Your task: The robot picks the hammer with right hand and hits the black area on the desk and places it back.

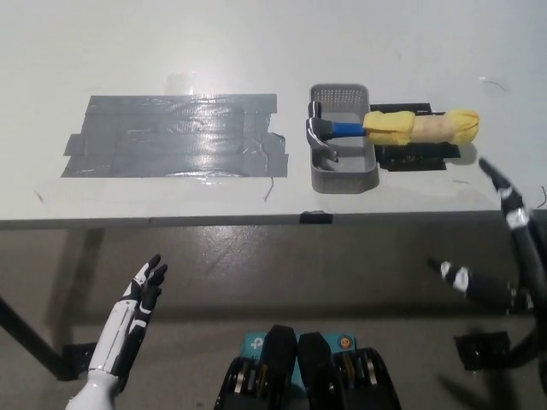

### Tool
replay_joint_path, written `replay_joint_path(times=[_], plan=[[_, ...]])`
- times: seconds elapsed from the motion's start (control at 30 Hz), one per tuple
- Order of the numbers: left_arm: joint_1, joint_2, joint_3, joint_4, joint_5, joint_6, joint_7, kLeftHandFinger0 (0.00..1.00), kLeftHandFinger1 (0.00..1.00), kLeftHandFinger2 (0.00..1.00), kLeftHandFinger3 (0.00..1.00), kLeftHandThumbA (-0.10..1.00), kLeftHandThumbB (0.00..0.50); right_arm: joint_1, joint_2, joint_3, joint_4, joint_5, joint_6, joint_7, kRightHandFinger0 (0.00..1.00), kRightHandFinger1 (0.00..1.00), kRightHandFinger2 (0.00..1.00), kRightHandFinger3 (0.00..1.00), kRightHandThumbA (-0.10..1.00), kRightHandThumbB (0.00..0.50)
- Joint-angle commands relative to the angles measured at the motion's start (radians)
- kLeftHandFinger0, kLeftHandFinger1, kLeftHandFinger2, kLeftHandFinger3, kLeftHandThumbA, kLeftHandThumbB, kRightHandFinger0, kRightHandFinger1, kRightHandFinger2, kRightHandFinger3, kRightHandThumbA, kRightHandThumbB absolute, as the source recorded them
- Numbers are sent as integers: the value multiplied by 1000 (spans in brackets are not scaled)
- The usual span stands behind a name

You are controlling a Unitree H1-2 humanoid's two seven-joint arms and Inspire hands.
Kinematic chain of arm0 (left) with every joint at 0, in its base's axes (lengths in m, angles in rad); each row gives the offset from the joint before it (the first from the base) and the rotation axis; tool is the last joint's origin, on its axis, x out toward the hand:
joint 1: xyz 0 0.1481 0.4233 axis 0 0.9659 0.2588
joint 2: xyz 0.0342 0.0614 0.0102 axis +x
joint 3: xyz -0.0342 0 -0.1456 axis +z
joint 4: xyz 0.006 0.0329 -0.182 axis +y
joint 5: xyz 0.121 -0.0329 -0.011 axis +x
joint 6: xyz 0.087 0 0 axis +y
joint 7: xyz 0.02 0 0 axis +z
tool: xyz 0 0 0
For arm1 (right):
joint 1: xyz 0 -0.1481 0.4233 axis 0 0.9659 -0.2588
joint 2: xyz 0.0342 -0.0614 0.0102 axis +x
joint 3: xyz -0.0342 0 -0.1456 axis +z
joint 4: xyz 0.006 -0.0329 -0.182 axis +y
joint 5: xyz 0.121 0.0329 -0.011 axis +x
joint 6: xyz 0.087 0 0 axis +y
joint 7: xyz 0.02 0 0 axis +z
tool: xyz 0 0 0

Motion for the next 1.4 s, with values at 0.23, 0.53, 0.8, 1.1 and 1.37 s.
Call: replay_joint_path(times=[0.23,0.53,0.8,1.1,1.37], plan=[[0,1,-1,-34,15,-49,1,1000,1000,1000,1000,1000,113,-346,-65,151,138,-511,196,37,1000,1000,1000,1000,1000,404],[-9,-1,-1,-30,13,-45,0,1000,1000,1000,1000,1000,128,-459,-54,229,283,-572,283,49,1000,1000,1000,1000,1000,382],[-18,1,-2,-28,6,-42,-8,1000,1000,1000,1000,1000,119,-528,-43,274,401,-590,323,24,1000,1000,1000,1000,1000,378],[-19,1,2,-32,-3,-39,-16,1000,1000,1000,1000,1000,120,-571,-43,301,480,-600,336,28,1000,1000,1000,1000,1000,378],[-20,0,3,-28,-5,-48,-20,1000,1000,1000,1000,1000,116,-587,-51,314,537,-587,337,34,1000,1000,1000,1000,1000,380]])
